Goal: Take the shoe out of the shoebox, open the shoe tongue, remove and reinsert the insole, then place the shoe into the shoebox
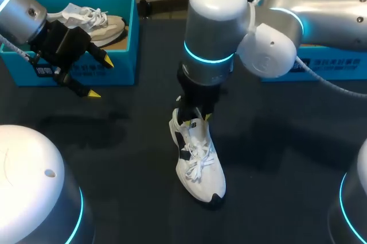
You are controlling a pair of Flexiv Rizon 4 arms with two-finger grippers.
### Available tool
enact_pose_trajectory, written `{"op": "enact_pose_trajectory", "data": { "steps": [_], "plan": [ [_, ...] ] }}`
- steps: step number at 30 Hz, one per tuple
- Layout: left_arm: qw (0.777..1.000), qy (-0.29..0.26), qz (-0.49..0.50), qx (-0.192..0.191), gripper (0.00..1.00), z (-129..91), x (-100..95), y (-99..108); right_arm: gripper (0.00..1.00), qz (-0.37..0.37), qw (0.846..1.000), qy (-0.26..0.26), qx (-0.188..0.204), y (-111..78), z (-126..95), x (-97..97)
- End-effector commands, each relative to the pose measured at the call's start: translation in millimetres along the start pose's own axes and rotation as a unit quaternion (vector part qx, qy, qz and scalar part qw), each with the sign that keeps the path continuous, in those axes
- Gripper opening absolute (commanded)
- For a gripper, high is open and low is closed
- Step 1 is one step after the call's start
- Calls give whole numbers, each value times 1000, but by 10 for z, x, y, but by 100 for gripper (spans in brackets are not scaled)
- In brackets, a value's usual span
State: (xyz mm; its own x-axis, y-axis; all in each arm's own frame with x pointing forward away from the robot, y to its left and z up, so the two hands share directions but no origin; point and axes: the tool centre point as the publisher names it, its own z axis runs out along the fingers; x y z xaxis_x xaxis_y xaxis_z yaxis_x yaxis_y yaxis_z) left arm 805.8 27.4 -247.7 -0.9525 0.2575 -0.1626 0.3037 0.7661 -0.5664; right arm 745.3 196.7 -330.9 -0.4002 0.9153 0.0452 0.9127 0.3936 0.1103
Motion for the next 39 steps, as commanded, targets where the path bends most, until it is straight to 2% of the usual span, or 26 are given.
{"op": "enact_pose_trajectory", "data": {
  "steps": [1,2,3,4,5,17,18,20,21,23,25,26,29,30,32,39],
  "plan": [
    [1000,0,0,-1,100,-1,8,-1,64,-121,992,-19,-22,7,-206,50],
    [1000,0,0,-1,100,-1,8,-1,63,-155,988,-14,-23,37,-229,76],
    [1000,0,0,-1,100,-1,8,-1,65,-182,983,-12,-25,52,-239,89],
    [1000,0,0,-1,100,-1,8,-1,80,-215,976,-22,-18,80,-256,96],
    [1000,0,0,-1,100,-1,8,-1,100,-215,976,-22,-18,80,-256,96],
    [1000,0,0,-1,100,-1,8,-1,100,-215,976,-22,-18,80,-256,96],
    [1000,0,0,-1,100,-1,8,-1,100,-264,964,-34,1,108,-215,115],
    [1000,0,0,-1,100,-1,8,-1,100,-310,950,-33,-24,145,-211,103],
    [1000,0,0,-1,100,-1,8,-1,100,-350,936,-42,-13,192,-229,86],
    [1000,0,0,-1,100,-1,8,-1,100,-394,917,-61,-2,272,-267,67],
    [1000,0,0,-1,100,-1,8,-1,100,-439,896,-64,-13,348,-284,33],
    [1000,0,0,-1,100,-1,8,-1,100,-462,884,-68,5,412,-285,9],
    [1000,0,0,-1,100,-1,8,-1,100,-512,856,-73,15,522,-268,-53],
    [1000,0,0,-1,100,-1,8,-1,100,-517,852,-76,16,534,-268,-60],
    [1000,0,0,-1,100,-1,8,-1,100,-550,830,-86,22,594,-277,-82],
    [1000,0,0,-1,100,-1,8,-1,100,-598,795,-93,52,732,-131,-91]
  ]
}}
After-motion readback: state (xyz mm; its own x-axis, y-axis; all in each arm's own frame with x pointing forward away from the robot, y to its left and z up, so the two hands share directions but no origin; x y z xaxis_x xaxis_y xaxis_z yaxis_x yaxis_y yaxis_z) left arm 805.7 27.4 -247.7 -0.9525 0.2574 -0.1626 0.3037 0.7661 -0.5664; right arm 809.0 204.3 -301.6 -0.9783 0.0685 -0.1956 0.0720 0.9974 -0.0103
